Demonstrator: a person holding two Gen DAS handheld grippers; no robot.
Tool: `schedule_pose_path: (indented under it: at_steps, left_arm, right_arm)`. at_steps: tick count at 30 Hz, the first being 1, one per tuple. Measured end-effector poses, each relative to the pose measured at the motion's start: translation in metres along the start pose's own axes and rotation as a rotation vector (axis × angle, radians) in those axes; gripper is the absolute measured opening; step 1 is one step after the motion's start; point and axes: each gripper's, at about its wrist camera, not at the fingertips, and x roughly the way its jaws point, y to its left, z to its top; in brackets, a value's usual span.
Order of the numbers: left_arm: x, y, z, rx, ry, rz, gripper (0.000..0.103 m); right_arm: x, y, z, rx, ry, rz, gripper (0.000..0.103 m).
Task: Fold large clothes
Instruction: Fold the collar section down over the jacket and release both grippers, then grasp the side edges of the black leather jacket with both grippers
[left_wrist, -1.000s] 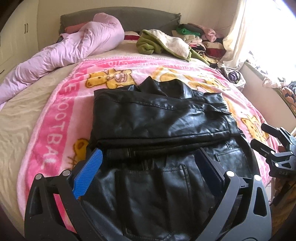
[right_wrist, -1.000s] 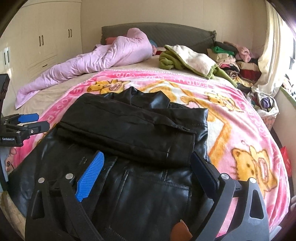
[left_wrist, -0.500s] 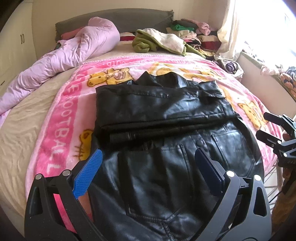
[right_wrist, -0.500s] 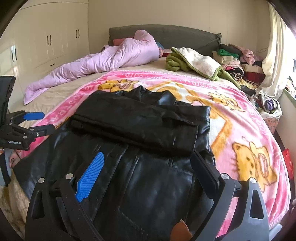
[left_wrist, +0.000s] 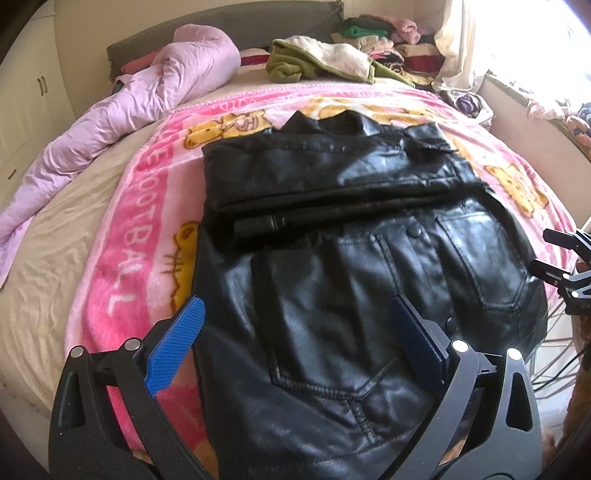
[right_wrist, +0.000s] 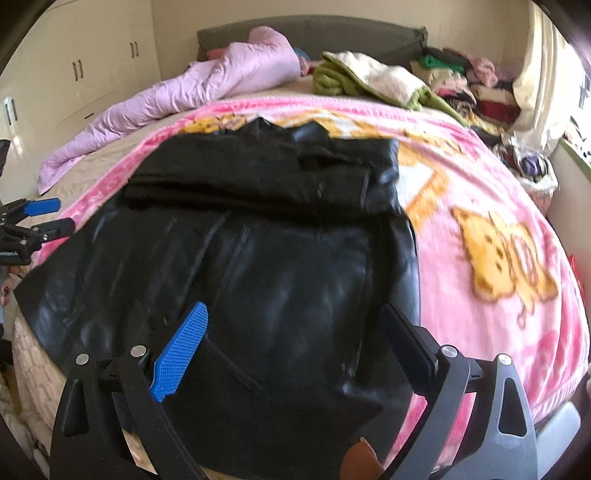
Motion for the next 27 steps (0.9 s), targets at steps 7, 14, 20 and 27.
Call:
schedule_pose_path:
  at_steps: [7, 14, 20, 27]
  left_arm:
    - [0.004, 0.005, -0.016, 0.008, 0.048, 0.027, 0.093]
    - [0.007, 0.015, -0.029, -0.009, 0.087, 0.035, 0.093]
    - [0.009, 0.032, -0.041, -0.054, 0.140, -0.006, 0.093]
    - [0.010, 0.056, -0.055, -0.089, 0.226, -0.045, 0.093]
  right_arm:
    - [0.007, -0.027, -0.027, 0.046, 0.072, -0.034, 0.094]
    - [0.009, -0.045, -0.048, 0.073, 0.127, -0.017, 0.094]
    - [0.011, -0.054, -0.065, 0.090, 0.173, 0.015, 0.094]
    - [0.015, -0.067, -0.081, 0.135, 0.230, 0.093, 0.092]
